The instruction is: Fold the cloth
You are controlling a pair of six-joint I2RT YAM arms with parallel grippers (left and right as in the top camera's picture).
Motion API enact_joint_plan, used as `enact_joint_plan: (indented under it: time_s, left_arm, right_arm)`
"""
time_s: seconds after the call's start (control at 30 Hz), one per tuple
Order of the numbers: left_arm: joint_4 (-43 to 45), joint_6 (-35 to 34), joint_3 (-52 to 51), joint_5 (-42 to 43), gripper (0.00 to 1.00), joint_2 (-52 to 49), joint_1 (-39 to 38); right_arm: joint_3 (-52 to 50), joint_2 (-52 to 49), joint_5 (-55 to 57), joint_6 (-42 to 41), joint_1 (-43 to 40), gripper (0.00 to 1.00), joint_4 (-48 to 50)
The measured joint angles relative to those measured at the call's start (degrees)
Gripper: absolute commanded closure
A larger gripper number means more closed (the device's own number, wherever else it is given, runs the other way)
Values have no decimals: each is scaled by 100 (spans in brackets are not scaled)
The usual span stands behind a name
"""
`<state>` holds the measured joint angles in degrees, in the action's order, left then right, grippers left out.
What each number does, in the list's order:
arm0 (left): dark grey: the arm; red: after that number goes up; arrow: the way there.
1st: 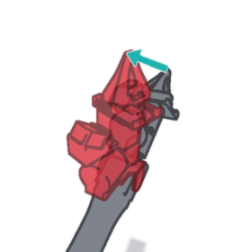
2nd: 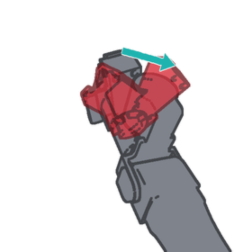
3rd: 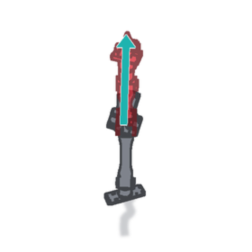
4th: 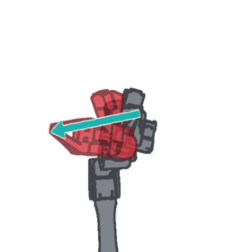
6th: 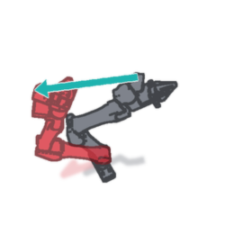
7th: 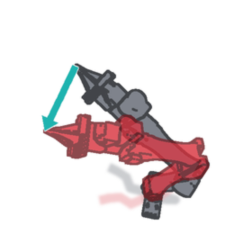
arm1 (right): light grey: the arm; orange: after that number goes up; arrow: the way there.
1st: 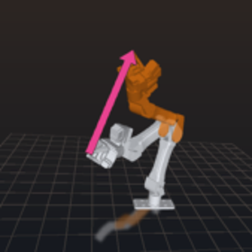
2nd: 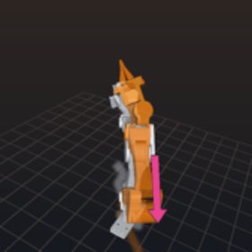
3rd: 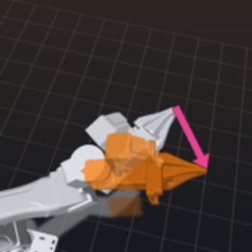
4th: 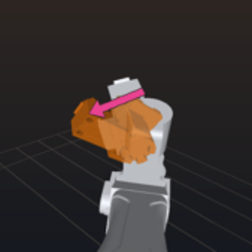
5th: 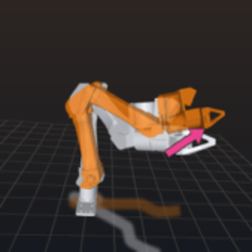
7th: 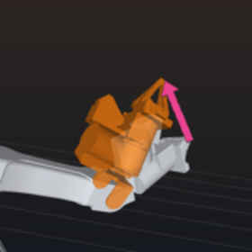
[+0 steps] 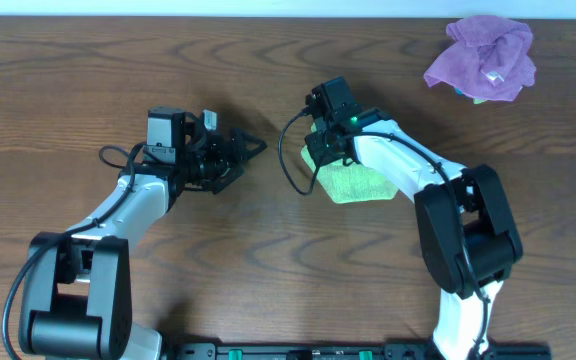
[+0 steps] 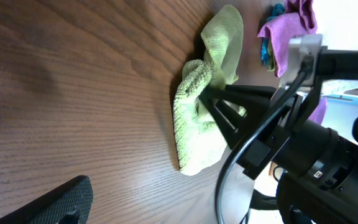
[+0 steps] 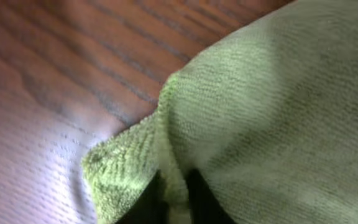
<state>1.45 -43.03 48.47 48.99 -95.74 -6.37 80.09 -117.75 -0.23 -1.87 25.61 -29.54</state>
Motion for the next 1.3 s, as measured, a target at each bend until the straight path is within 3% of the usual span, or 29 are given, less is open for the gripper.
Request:
enact_joint_plan:
  time_s: [0.2, 0.53, 1.3]
  left_arm:
    - [0, 70, 0, 17, 5, 0, 0]
    - [-181, 240, 0, 59, 5, 0, 0]
    - [-295, 304, 2, 70, 4, 0, 0]
  right_arm:
    - [334, 0, 186, 0, 0, 99, -409]
    - [1880, 7, 1773, 9, -94, 99, -848]
    - [1923, 7, 2710, -96, -1792, 99, -2514]
